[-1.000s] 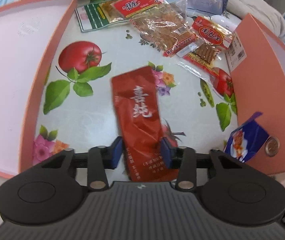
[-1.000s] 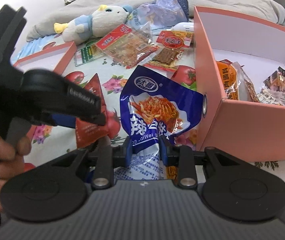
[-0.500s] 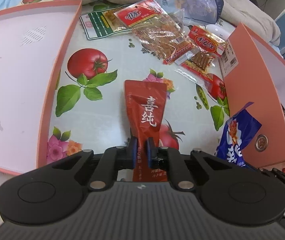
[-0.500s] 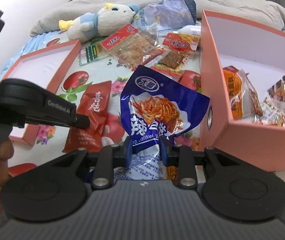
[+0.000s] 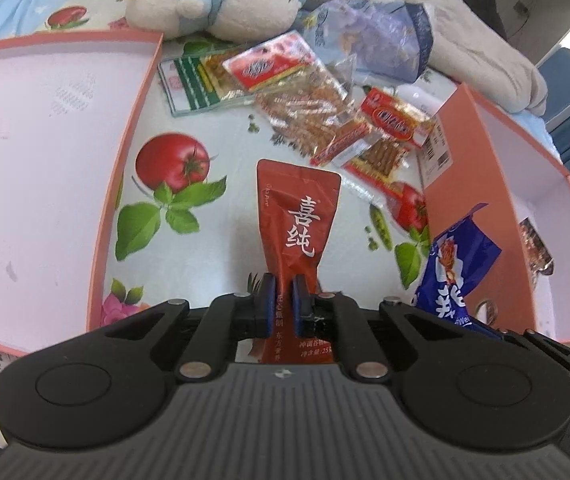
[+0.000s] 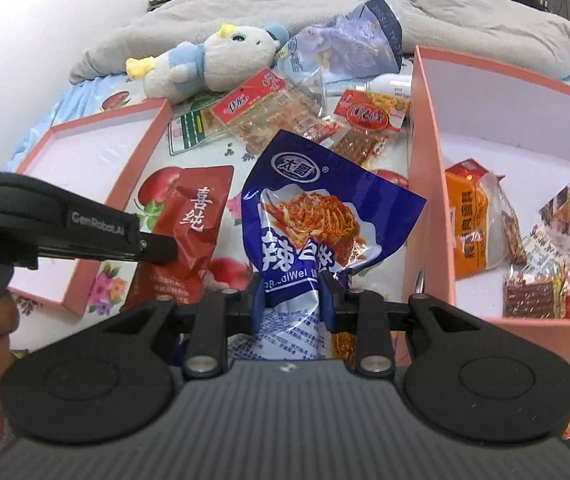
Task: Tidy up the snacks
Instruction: 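Lift the red packet with the left tool while the right tool lifts the blue packet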
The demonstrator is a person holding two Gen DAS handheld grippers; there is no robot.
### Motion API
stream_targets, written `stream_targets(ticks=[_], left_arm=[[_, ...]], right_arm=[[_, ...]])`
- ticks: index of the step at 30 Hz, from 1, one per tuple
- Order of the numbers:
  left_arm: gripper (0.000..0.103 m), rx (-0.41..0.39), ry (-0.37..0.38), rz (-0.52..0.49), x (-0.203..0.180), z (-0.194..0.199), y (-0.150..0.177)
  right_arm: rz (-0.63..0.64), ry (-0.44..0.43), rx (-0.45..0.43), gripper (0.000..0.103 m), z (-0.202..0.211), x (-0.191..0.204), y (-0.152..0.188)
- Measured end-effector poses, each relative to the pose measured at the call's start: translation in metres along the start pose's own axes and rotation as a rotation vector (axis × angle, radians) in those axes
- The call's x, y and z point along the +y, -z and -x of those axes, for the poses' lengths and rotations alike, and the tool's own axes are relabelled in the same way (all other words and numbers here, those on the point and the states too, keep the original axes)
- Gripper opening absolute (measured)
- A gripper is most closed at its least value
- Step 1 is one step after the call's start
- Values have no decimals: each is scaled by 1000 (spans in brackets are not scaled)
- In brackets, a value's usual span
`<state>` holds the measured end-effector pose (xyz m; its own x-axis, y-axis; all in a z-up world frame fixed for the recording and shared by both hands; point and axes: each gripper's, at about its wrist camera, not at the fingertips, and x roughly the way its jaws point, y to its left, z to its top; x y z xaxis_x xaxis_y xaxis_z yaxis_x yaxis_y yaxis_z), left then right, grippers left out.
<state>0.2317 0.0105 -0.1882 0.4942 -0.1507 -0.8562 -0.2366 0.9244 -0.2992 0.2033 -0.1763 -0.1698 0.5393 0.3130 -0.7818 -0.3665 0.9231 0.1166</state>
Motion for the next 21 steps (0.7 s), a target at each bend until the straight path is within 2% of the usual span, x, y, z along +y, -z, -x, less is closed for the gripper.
stream_targets(ticks=[12, 21], left_arm=[[10, -93, 15, -15, -10, 45, -34], [10, -168, 57, -17, -34, 83, -61]], right_arm=[[33, -5, -82, 32, 32, 1, -38], [84, 44, -168, 32, 62, -6, -82]])
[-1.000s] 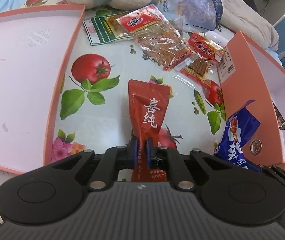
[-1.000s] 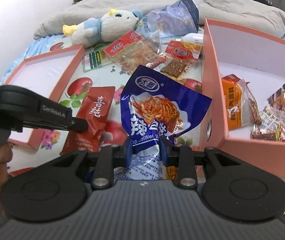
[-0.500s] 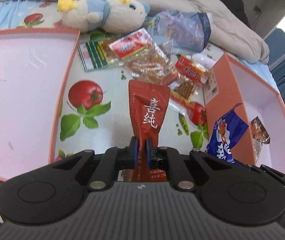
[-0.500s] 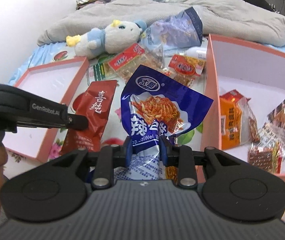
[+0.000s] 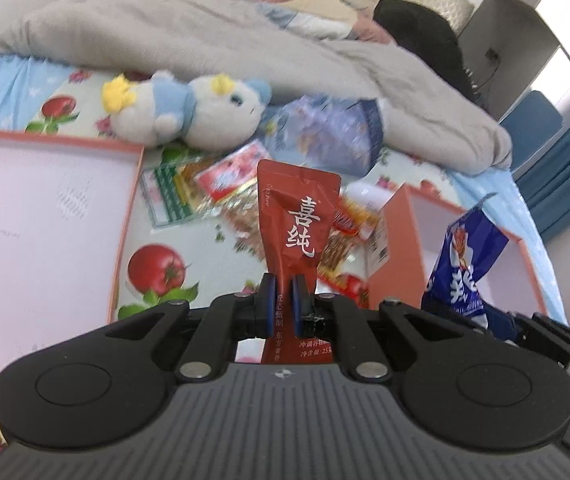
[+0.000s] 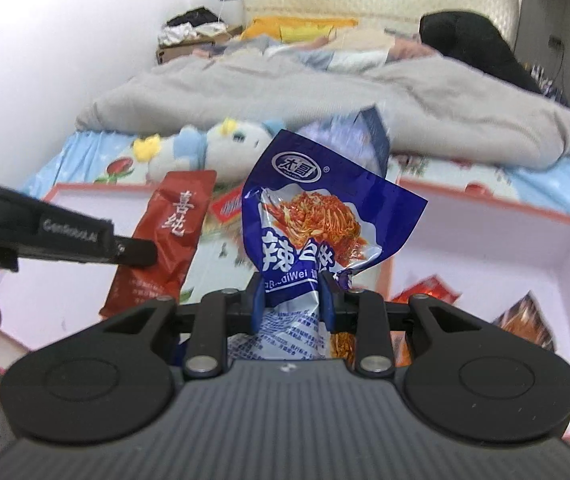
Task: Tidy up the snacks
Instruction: 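Lift the red packet with the left tool while the right tool lifts the blue packet, then lower both held packets into the box and open both tools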
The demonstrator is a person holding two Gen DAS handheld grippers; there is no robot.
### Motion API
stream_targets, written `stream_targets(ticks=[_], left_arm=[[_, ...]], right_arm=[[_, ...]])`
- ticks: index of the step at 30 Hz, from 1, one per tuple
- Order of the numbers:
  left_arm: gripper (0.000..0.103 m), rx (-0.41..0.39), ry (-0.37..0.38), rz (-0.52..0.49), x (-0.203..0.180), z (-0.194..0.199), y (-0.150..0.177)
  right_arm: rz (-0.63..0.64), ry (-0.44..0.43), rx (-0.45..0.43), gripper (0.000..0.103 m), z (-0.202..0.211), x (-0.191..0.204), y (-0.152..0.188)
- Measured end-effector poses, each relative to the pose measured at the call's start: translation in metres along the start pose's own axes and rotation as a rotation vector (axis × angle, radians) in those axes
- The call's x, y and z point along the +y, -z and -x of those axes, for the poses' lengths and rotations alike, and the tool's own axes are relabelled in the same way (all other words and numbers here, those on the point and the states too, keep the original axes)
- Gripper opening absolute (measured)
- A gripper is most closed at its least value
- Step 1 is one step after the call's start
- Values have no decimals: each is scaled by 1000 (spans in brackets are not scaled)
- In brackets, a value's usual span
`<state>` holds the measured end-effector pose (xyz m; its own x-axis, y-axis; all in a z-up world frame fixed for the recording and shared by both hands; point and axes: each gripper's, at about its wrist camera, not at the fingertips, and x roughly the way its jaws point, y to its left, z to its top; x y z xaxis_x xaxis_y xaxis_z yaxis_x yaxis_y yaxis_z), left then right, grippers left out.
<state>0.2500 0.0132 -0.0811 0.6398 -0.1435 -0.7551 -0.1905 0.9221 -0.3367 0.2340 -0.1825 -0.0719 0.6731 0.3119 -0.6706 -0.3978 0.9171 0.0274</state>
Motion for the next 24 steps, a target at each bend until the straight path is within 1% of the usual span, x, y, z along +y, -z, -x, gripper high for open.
stream_targets(ticks=[7, 14, 19, 24], left_arm=[[10, -60, 64, -45, -37, 22, -32], [10, -91, 114, -112, -84, 26, -53], [10, -77, 138, -170, -123, 13, -53], [10, -26, 151, -232, -163, -16, -44]], right_arm=[[27, 51, -82, 32, 23, -21, -34], [35, 127, -141, 32, 44, -54, -56], [27, 184, -146, 32, 47, -84, -54], [-9, 227, -102, 32, 41, -119, -35]])
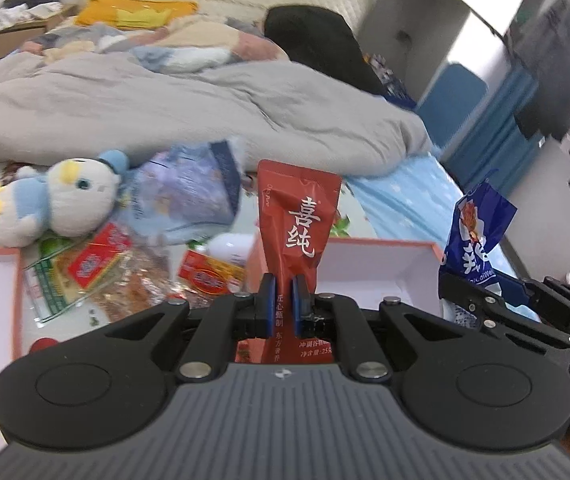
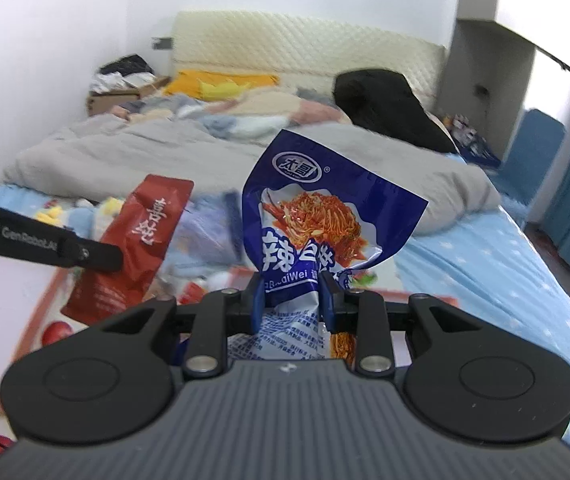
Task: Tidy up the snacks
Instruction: 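Lower both held packets into the box and open both tools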
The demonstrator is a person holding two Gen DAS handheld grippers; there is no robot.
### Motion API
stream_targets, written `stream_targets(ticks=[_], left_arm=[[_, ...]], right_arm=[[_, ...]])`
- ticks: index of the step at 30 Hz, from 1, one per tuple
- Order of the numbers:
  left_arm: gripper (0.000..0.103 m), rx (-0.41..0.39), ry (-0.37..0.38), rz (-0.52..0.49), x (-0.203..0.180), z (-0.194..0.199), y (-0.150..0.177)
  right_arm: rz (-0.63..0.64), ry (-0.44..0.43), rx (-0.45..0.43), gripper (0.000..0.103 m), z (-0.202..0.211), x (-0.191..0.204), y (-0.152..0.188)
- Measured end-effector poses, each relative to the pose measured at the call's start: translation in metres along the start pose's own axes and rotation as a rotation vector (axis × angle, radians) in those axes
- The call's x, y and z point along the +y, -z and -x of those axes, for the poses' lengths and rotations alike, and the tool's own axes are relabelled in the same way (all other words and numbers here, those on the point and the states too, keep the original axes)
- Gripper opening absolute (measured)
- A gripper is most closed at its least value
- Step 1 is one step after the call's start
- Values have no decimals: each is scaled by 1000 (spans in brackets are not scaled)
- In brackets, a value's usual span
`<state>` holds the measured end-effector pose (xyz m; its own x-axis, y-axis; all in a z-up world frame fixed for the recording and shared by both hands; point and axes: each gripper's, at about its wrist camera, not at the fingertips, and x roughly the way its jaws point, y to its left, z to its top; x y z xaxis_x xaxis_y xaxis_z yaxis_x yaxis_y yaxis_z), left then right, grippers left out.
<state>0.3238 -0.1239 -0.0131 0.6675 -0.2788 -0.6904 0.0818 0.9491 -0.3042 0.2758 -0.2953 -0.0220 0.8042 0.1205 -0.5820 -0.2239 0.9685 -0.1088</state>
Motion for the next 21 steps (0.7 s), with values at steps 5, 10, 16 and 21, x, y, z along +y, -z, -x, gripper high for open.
stream_targets(ticks=[5, 10, 16, 21], left_arm=[[10, 74, 13, -26, -26, -42, 9], [10, 148, 17, -59, -43, -76, 21], [10, 242, 15, -75, -55, -108, 37], [10, 267, 13, -82, -59, -119, 43]], right_arm=[[-17, 30, 67, 32, -17, -25, 24], [-39, 45, 129, 32, -35, -43, 48], [-80, 35, 201, 32, -52, -59, 78], [-90, 36, 228, 33, -57, -66, 90]])
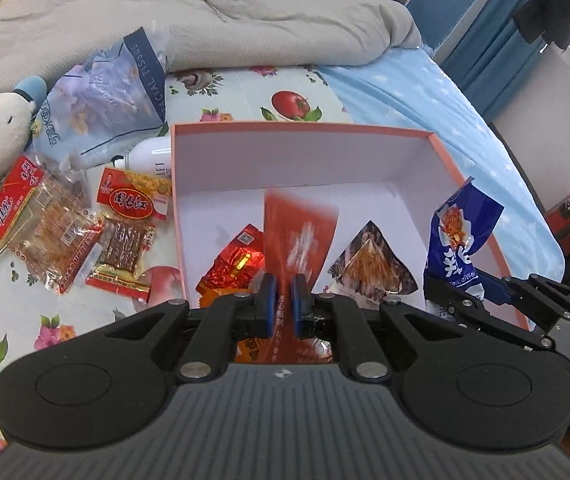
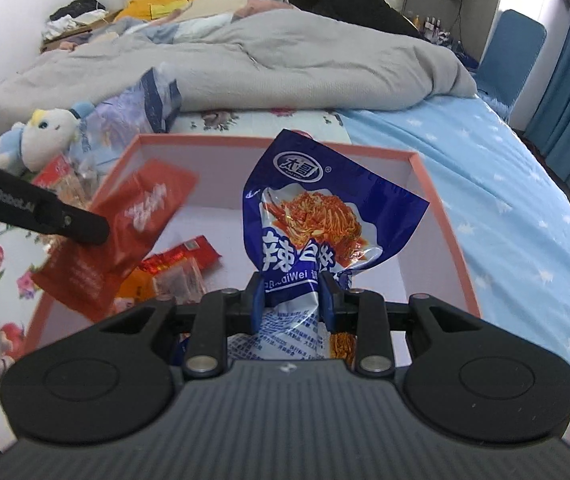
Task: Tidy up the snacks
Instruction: 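Lower both held packets into the box and open both tools, then raise both open tools out of the box and move toward the pile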
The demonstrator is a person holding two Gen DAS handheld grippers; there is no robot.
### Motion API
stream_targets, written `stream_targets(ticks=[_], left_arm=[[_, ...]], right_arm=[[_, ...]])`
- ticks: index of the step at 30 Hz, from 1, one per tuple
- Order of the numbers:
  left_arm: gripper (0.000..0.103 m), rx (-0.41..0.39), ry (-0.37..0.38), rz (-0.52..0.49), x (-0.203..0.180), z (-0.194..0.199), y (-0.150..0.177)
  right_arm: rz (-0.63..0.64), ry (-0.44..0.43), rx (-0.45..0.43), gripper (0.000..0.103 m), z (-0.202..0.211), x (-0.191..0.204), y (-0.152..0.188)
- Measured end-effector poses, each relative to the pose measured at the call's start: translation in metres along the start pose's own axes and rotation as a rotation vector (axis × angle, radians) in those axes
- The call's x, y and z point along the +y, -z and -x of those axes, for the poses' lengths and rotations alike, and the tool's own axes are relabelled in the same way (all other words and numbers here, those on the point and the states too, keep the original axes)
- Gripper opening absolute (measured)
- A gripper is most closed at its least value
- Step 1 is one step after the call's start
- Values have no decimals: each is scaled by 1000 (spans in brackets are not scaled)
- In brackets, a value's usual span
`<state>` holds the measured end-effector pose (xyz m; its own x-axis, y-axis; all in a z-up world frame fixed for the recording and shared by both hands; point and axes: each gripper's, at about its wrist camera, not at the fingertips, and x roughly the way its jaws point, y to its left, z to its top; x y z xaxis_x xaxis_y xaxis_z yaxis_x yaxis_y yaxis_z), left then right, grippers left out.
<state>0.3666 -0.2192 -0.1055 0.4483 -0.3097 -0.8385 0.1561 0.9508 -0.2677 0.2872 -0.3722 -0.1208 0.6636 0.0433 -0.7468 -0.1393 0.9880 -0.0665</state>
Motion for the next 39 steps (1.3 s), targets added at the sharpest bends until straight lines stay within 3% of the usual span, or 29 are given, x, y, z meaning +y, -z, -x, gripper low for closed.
stream_targets(ticks=[3, 5, 7, 24, 39], left_arm=[[11, 9, 8, -7, 0, -2, 0], [12, 7, -6, 1, 1, 0, -1], [16, 0, 0, 3, 3, 3, 0], [18, -198, -9, -37, 24, 97, 5], [18, -312, -68, -38, 62, 167, 44]], right_arm=[[-8, -9, 3, 35, 0, -2, 2], [-2, -1, -5, 51, 2, -2, 1], [3, 4, -22, 56, 6, 0, 0], [-46, -73, -225, 56, 73, 23, -26], [-30, -153, -290, 56, 105, 82, -24]])
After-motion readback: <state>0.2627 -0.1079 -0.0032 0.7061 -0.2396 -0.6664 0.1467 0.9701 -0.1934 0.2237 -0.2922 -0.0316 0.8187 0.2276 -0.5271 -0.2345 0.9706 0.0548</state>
